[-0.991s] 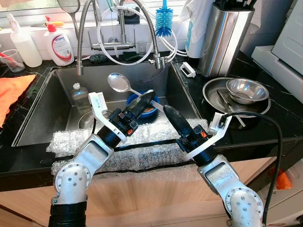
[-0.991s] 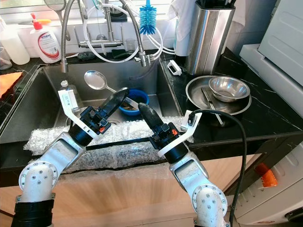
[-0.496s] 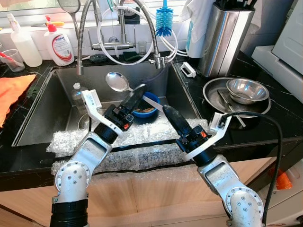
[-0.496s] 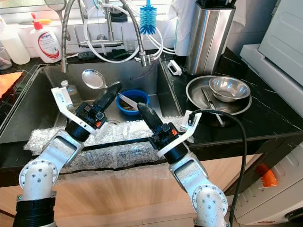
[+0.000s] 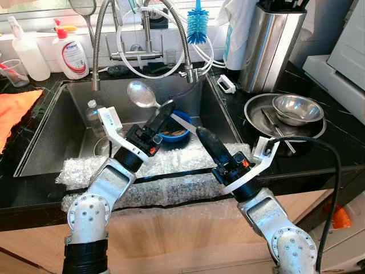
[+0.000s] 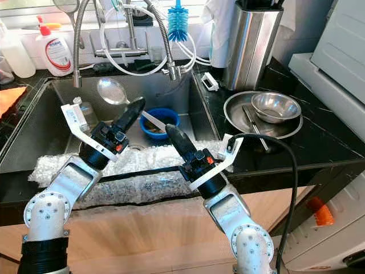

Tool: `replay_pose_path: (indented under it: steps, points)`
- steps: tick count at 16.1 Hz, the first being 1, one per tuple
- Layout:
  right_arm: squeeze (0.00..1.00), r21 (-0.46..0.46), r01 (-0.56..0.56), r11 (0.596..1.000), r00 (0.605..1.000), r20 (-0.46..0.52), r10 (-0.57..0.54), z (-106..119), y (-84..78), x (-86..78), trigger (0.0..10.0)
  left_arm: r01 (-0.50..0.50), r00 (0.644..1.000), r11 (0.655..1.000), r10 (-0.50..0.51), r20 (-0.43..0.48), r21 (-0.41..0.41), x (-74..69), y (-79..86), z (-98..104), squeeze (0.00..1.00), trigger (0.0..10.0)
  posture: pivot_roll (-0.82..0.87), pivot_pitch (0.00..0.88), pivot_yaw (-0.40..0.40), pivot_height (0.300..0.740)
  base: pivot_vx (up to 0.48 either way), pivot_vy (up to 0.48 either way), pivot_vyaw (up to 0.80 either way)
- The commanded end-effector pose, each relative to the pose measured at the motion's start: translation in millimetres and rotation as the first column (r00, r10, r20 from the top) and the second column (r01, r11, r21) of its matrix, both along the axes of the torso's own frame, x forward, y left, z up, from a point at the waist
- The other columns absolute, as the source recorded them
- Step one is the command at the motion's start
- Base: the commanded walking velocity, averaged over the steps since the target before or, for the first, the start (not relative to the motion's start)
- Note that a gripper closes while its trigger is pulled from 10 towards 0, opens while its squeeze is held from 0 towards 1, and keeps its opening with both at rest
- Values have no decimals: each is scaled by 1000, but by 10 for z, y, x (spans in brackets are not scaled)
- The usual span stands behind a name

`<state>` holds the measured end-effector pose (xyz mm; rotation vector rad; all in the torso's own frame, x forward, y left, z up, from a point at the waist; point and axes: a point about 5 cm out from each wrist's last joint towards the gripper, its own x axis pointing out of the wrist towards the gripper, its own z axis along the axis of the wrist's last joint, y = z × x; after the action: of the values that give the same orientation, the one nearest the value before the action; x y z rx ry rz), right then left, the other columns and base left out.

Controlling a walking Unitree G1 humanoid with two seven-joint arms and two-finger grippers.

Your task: Kitchen organization

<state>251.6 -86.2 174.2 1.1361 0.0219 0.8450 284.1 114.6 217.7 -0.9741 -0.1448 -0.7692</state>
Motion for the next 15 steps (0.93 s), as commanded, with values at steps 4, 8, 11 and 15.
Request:
replay_pose_path:
  steps: [4, 8, 11, 15]
  points:
    - [1000, -26, -49, 998, 997, 61, 50, 55, 88, -72, 10000, -45, 999, 998, 46, 14, -36, 46, 71, 97, 0, 0, -70, 6, 1, 740, 0, 0, 0]
    - [1000, -33, -51, 998, 997, 60, 52, 42, 95, -77, 10000, -88, 996, 989, 87, -16, -119, 83, 170, 105, 0, 0, -70, 0, 1, 740, 0, 0, 0]
    - [1000, -34, -50, 998, 997, 62, 52, 34, 96, -84, 10000, -135, 991, 968, 130, -38, -212, 126, 307, 152, 0, 0, -72, 0, 1, 740, 0, 0, 0]
    - [0, -106, 13, 994, 999, 47, -8, -12, 44, -29, 10000, -225, 974, 937, 209, -89, -266, 167, 469, 169, 0, 0, -73, 0, 1, 740, 0, 0, 0]
